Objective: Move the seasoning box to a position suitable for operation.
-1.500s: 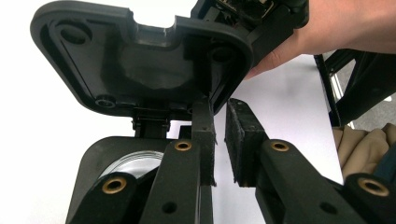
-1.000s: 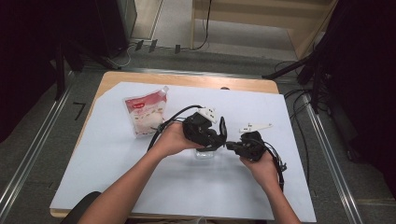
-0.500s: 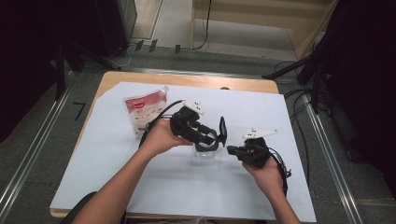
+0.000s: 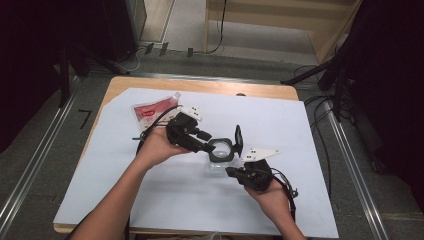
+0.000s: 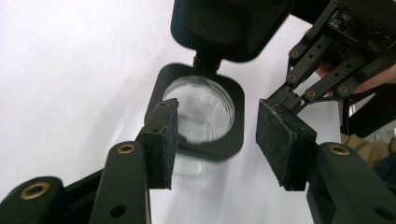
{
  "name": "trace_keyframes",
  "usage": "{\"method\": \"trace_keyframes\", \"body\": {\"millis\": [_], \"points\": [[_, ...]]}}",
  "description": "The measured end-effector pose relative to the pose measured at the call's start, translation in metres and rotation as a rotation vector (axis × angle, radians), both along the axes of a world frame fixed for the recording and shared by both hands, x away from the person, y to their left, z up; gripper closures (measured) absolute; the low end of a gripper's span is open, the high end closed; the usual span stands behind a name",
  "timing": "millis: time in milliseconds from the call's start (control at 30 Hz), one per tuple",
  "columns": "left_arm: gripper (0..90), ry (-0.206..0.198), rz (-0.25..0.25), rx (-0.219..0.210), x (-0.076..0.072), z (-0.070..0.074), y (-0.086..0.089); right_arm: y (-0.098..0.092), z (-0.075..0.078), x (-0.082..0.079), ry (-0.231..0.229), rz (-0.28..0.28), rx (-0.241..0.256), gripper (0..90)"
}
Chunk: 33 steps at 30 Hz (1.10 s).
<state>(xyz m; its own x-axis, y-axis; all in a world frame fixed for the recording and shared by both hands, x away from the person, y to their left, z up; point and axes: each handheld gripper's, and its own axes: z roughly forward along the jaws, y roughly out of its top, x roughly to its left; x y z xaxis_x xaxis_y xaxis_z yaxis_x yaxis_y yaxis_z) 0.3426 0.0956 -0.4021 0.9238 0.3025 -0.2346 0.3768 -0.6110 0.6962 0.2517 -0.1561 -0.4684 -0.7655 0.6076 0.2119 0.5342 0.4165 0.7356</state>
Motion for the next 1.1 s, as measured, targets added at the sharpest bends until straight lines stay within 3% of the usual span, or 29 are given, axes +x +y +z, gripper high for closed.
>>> {"method": "trace_keyframes", "body": {"millis": [133,467,700,1100], "points": [[48.5,-0.002,0.02,-0.025,-0.003,0.001,0.013,0.012,-0.003,0.002,0.009,0.017,-0.001,90.0],[45.9,-0.005,0.079,-0.018,-0.014,0.001,0.05,0.035,-0.009,0.005,-0.006,0.046,-0.032,90.0],[45.7,0.001,0.132,-0.007,-0.021,0.001,0.078,0.04,-0.009,0.01,-0.027,0.021,-0.039,90.0],[45.8,0.001,0.233,-0.017,-0.023,0.002,0.12,0.053,-0.013,0.015,-0.04,0.035,-0.041,90.0]]}}
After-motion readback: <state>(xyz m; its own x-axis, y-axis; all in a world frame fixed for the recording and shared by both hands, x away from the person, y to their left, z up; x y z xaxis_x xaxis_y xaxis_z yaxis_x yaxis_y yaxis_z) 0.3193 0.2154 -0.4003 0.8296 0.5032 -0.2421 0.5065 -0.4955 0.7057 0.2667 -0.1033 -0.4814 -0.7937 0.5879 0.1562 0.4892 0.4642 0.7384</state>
